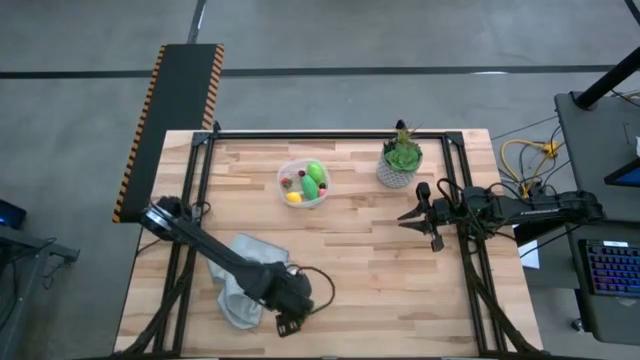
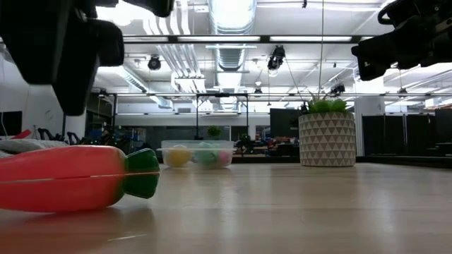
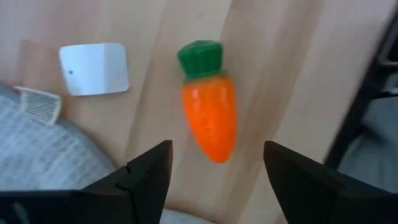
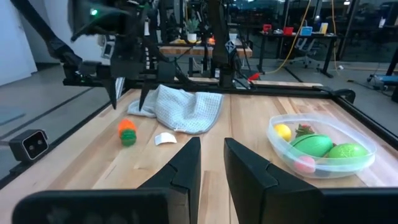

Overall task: Pick and placing Produce into tupperware
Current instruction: Put the orange carrot into the transparent bin

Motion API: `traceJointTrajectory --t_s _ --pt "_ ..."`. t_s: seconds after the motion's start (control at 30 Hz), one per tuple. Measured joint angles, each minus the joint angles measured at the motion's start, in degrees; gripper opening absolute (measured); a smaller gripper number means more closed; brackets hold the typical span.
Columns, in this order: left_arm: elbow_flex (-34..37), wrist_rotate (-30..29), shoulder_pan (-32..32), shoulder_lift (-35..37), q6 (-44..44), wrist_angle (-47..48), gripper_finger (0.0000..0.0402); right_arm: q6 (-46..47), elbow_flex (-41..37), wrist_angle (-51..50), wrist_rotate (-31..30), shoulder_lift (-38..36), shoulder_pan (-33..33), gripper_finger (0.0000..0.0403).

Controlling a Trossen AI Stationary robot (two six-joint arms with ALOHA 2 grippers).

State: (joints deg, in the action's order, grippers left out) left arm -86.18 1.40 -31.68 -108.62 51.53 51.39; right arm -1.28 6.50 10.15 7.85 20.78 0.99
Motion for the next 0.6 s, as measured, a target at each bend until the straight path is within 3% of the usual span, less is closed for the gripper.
traceJointTrajectory --t_s 0.13,0.27,0.6 --pt "-5.3 -1.74 0.0 -4.79 -1.29 6.92 0.0237 0.15 0.0 -0.02 0.01 0.0 0.0 0.0063" --pt "-7.44 -3.26 -0.02 -6.92 -2.43 6.48 0.0237 0.16 0.0 -0.04 0.01 0.0 0.0 0.0063" --pt "-7.21 -1.74 0.0 -7.65 -2.52 6.13 0.0237 0.17 0.0 -0.43 0.03 0.0 0.0 0.0063"
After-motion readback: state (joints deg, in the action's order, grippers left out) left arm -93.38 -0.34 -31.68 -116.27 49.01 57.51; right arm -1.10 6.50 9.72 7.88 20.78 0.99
